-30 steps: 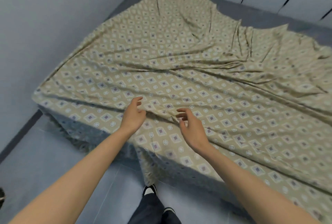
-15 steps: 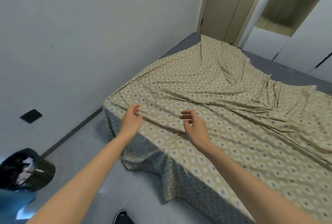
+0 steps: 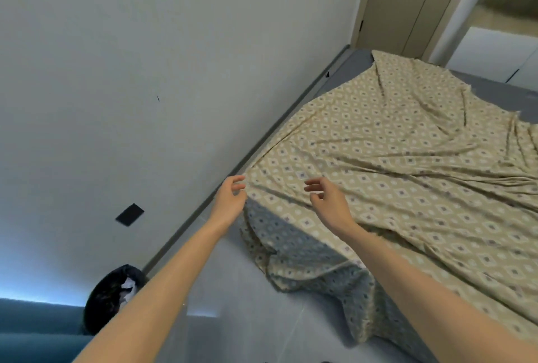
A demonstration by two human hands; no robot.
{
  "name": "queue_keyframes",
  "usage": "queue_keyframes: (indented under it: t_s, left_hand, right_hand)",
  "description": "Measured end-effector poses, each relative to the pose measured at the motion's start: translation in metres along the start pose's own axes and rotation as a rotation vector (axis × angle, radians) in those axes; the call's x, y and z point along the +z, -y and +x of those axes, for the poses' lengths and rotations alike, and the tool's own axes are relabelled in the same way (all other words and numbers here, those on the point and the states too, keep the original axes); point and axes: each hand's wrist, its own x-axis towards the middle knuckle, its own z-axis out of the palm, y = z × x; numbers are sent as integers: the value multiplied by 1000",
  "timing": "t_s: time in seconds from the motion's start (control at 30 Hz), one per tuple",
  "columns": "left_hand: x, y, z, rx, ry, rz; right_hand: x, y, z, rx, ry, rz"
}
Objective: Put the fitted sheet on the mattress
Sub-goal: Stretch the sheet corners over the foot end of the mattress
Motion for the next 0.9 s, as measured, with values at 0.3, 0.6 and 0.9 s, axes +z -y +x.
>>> queue_keyframes:
  t_s: [0.3, 0.6, 0.9]
  left_hand:
    - [-64, -17, 119, 29, 126, 42]
    - [-87, -43, 282, 52, 309, 259]
    - [-76, -38, 393, -55, 571, 455]
  right_hand:
    - [67, 50, 92, 82, -80, -33]
    - [120, 57, 227, 229, -108, -41]
    - [164, 50, 293, 460, -151, -56]
